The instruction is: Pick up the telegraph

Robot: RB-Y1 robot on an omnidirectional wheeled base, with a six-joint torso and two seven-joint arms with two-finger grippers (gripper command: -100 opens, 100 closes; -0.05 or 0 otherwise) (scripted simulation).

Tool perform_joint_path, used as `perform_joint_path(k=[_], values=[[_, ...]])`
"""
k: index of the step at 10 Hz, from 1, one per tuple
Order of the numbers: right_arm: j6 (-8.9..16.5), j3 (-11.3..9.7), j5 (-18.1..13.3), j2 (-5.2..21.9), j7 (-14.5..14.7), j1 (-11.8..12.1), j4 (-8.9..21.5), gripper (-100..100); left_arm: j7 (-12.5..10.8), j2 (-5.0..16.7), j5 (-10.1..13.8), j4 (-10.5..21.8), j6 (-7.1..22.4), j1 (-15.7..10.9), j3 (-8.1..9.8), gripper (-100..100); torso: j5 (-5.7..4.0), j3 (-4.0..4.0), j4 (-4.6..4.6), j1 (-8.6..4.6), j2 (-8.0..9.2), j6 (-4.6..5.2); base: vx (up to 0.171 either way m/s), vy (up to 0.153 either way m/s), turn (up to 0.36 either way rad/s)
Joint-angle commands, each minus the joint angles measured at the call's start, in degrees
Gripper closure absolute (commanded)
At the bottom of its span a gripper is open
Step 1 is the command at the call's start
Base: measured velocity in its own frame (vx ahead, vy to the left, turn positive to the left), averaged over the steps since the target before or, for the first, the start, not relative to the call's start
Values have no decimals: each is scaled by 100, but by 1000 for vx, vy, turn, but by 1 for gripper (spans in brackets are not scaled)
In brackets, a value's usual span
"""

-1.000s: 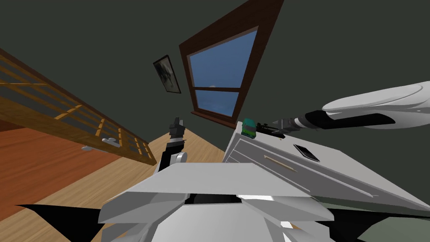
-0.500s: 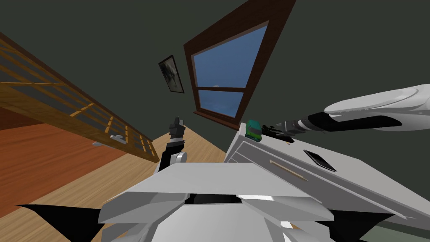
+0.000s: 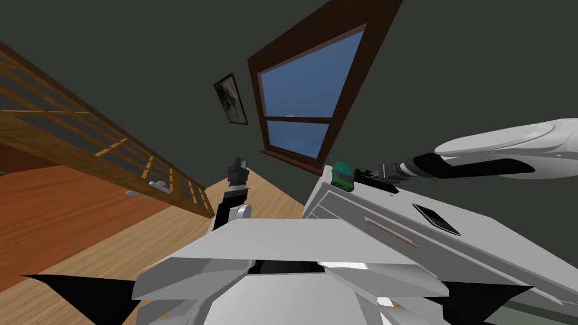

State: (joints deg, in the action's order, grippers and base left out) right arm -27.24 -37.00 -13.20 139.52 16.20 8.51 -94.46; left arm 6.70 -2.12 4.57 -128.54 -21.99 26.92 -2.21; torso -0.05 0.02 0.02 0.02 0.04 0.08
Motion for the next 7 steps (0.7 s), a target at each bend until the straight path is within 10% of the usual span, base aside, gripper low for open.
perform_joint_path(k=[1, 2, 3, 4, 6, 7], values=[[0, 0, 0, 0, 0, 0, 0, 100, 0, 0, 0, 0, 0, 0, 0, 0, 0, 0, 0, 0, 0, 0, 0, 0, 0], [0, 0, 0, 0, 0, 0, 0, 100, 0, 0, 0, 0, 0, 0, 0, 0, 0, 0, 0, 0, 0, -1, 0, 0, 0], [0, -1, 0, 0, 0, 1, 0, 0, 0, 0, 0, 0, 0, 0, 0, 0, 0, 0, 0, 0, 0, -1, 0, 0, 0], [-93, -21, 67, 180, -38, -107, -70, 100, 0, 0, 0, 0, 0, 0, 0, 0, 0, 0, 0, 0, 0, -1, -22, -12, -67], [-101, 11, 67, 184, -44, -82, -54, 100, 0, 0, 0, 0, 0, 0, 0, 0, 5, 12, 7, 0, 17, 2, -25, -15, -24], [-113, 8, 71, 194, -48, -90, -59, 0, 0, 0, 0, 0, 0, 0, 0, 0, 3, 10, 6, 1, 14, 2, 0, 0, 0]])
